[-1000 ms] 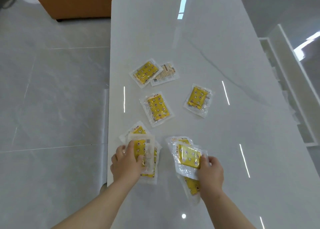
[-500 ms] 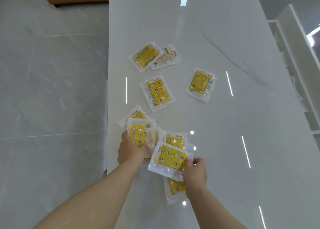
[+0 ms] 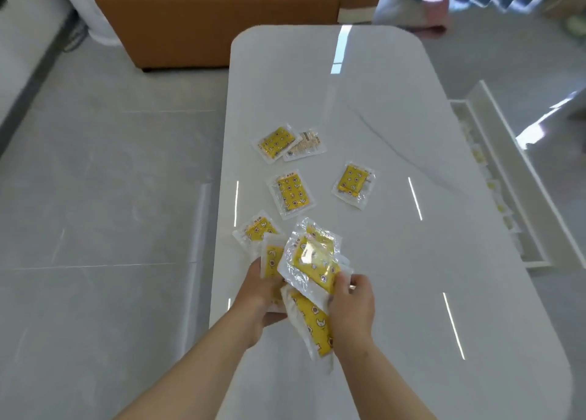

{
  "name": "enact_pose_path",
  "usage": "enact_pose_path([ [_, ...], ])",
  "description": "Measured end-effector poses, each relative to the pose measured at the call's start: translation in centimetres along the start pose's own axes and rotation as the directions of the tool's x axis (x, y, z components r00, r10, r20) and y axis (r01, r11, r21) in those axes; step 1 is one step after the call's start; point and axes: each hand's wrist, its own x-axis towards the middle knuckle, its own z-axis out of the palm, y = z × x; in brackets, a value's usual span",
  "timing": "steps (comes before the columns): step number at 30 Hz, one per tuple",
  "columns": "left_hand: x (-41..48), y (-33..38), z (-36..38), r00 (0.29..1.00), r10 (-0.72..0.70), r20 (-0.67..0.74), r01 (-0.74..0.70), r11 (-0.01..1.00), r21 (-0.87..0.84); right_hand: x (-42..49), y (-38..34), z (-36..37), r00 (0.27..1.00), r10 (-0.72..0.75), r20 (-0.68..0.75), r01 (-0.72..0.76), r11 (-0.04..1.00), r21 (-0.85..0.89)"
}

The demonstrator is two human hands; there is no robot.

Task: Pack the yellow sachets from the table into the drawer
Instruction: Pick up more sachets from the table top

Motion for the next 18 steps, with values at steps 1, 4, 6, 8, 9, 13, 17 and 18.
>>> enact_pose_path([
  [1,-1.7,0.5,0.3,0.999,0.005,0.054,-0.002,0.998,-0.065,-1.1,-0.7,-0.7,0.999,-0.052,-0.005,0.051,0.999,-0.011],
  [4,-6.7,1.0,-0.1,0.976,0.033,0.215,0.025,0.965,-0.261,-5.3,-2.1,-2.9,0.981,-0.192,-0.021,0.191,0.98,-0.058],
  [6,-10.6,0.7,-0.7,0.969,0.086,0.231,-0.007,0.946,-0.323,-8.9,-2.7,-4.4,0.963,-0.269,-0.002,0.268,0.961,-0.073],
  [8,-14.5,0.4,-0.8,0.973,0.185,0.137,-0.148,0.959,-0.243,-12.8,-3.2,-6.0,0.936,-0.35,0.047,0.352,0.934,-0.056],
  [9,-16.3,0.3,-0.9,0.968,0.244,0.06,-0.226,0.951,-0.212,-14.7,-3.5,-6.8,0.916,-0.393,0.074,0.396,0.917,-0.034],
  [13,-23.3,1.6,-0.2,0.922,0.386,-0.04,-0.381,0.88,-0.283,-20.9,-5.6,-11.0,0.855,-0.504,0.12,0.502,0.863,0.052],
  [17,-28.2,3.7,2.6,0.871,0.488,-0.051,-0.478,0.821,-0.311,-22.7,-8.3,-16.1,0.854,-0.495,0.161,0.457,0.862,0.22],
  [18,-29.2,4.4,3.8,0.855,0.516,-0.051,-0.505,0.807,-0.306,-22.6,-9.2,-17.9,0.853,-0.492,0.173,0.441,0.858,0.264],
])
